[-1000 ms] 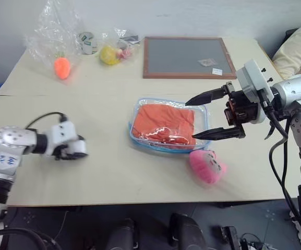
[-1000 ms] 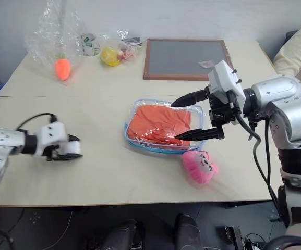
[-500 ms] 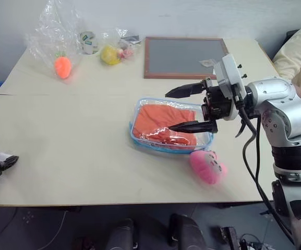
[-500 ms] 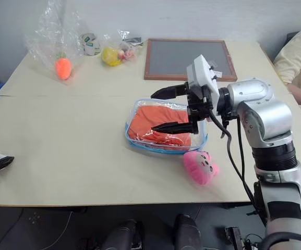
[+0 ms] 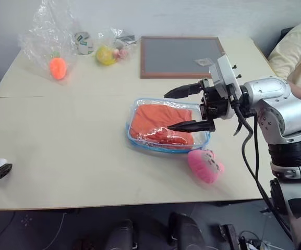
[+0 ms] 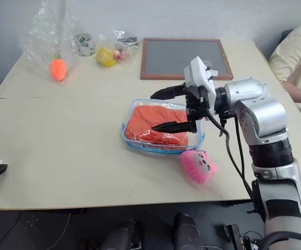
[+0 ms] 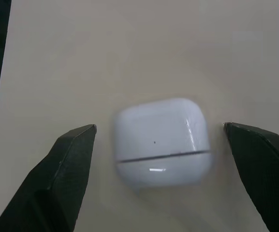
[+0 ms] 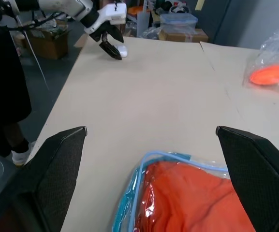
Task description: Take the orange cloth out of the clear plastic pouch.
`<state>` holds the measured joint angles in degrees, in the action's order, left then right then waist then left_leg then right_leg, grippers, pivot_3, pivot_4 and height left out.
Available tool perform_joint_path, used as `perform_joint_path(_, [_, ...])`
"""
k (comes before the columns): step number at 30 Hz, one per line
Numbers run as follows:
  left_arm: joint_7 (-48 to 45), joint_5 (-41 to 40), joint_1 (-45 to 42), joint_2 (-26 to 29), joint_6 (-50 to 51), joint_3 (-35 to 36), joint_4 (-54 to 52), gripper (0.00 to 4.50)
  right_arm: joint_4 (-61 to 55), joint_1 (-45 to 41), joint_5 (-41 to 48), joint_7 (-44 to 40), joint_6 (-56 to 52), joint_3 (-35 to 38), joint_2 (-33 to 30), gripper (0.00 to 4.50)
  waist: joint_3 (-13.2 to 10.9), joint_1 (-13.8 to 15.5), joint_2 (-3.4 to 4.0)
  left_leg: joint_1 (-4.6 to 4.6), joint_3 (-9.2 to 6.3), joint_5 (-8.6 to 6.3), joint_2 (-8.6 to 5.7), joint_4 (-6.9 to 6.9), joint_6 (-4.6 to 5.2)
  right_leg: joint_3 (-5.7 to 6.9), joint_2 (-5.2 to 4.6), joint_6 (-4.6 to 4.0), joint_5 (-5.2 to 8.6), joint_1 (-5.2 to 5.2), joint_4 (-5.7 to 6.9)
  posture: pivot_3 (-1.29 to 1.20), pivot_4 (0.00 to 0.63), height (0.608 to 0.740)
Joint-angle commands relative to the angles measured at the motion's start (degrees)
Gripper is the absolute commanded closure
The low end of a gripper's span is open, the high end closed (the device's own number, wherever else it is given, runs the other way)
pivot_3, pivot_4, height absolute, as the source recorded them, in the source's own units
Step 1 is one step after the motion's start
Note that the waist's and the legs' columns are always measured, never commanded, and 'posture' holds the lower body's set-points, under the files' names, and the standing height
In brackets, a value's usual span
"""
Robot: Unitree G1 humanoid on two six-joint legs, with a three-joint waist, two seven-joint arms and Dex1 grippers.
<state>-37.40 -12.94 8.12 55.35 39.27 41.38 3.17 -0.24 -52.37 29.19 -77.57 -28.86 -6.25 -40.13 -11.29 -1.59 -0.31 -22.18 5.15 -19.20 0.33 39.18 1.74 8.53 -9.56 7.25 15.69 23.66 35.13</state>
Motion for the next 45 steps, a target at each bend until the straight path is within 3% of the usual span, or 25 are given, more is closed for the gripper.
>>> perform_joint_path(1, [-12.1,-3.6,5.2,5.2,-2.9,4.6,-14.2,0.03,-0.9,1.1,0.4,-0.2,-0.7,3.0,-2.7,0.0,0.0,0.2,-0.12,-0.01,0.0,-0.01,0.0,0.01,0.0,0.0,0.0,0.0,0.0,0.0,-0.03,0.0,0.15,0.74])
perform_joint_path(6, [-22.8,-9.5,1.9,10.2,-9.0,-3.0,-25.2,0.03,-2.4,6.5,-0.4,-0.7,-1.0,4.0,-7.5,0.0,0.0,1.5,-0.05,0.05,0.04,-0.02,-0.04,0.03,0.01,-0.11,-0.05,-0.05,-0.03,-0.06,-0.08,0.0,0.15,0.74])
perform_joint_path(10, [-25.5,-3.3,-13.6,12.7,-20.0,-25.5,-25.3,0.03,-5.2,12.9,1.0,-1.9,-3.8,6.9,-13.3,0.0,-0.1,2.1,0.14,0.04,0.11,-0.02,-0.06,0.03,0.02,-0.12,-0.01,-0.05,-0.03,-0.03,-0.07,0.0,0.15,0.74])
perform_joint_path(13, [-25.3,4.5,-31.1,5.3,-25.3,-41.5,-18.5,0.03,-7.0,17.8,1.0,-1.1,-3.9,10.0,-16.7,0.0,-0.1,2.2,0.21,0.02,0.35,-0.02,-0.27,0.03,0.04,-0.13,0.04,-0.08,-0.07,-0.02,-0.05,0.0,0.15,0.74])
perform_joint_path(16, [-25.5,11.1,-42.5,-2.8,-32.9,-50.9,-8.6,0.03,-9.0,22.3,2.0,0.4,-5.3,14.1,-19.1,0.0,-0.1,2.5,0.18,-0.02,0.64,0.0,-0.36,0.09,0.05,-0.08,0.12,-0.07,-0.08,-0.02,-0.04,0.0,0.15,0.74])
perform_joint_path(21, [-26.7,14.7,-53.4,-13.0,-42.8,-57.5,6.5,0.03,-13.0,29.4,2.8,4.2,-7.2,20.7,-20.8,0.0,-0.1,2.7,0.15,-0.02,0.71,0.0,-0.36,0.09,0.06,-0.09,0.14,-0.06,-0.08,-0.02,-0.07,0.0,0.15,0.74])
perform_joint_path(26, [-28.5,16.8,-59.2,-18.5,-49.7,-60.3,18.2,0.03,-17.7,34.5,5.3,7.6,-9.9,25.9,-20.7,0.0,-0.1,3.0,0.12,-0.05,0.67,0.01,-0.36,0.23,0.12,-0.08,0.13,-0.02,-0.1,-0.05,-0.06,0.0,0.15,0.74])
perform_joint_path(29, [-29.6,17.3,-61.2,-20.9,-52.6,-61.1,23.1,0.63,-19.5,36.3,6.1,9.8,-11.1,27.5,-20.4,0.0,-0.1,3.0,0.11,-0.1,0.57,0.0,-0.34,0.34,0.14,-0.03,0.12,-0.01,-0.11,-0.09,-0.05,0.0,0.15,0.74])
perform_joint_path(32, [-30.4,18.1,-61.4,-22.1,-54.6,-61.6,25.2,1.59,-20.5,37.9,6.3,10.7,-10.9,28.1,-20.4,0.0,-0.1,3.0,0.11,-0.16,0.44,-0.02,-0.34,0.44,0.17,0.09,0.12,-0.01,-0.11,-0.16,-0.06,0.0,0.15,0.74])
perform_joint_path(41, [-30.3,18.8,-55.9,-20.5,-52.0,-60.7,17.0,4.48,-19.7,37.4,6.9,11.5,-10.2,26.8,-20.9,0.0,-0.1,3.0,0.1,-0.21,0.14,-0.04,-0.32,0.61,0.21,0.16,0.09,0.01,-0.12,-0.23,-0.05,0.0,0.15,0.74])
perform_joint_path(45, [-30.0,18.8,-50.5,-15.4,-43.2,-57.9,4.1,4.48,-18.7,36.0,6.9,11.0,-9.9,25.2,-20.9,0.0,-0.1,2.7,0.1,-0.2,0.08,-0.05,-0.25,0.6,0.21,0.14,0.1,0.01,-0.12,-0.23,-0.05,0.0,0.15,0.74])
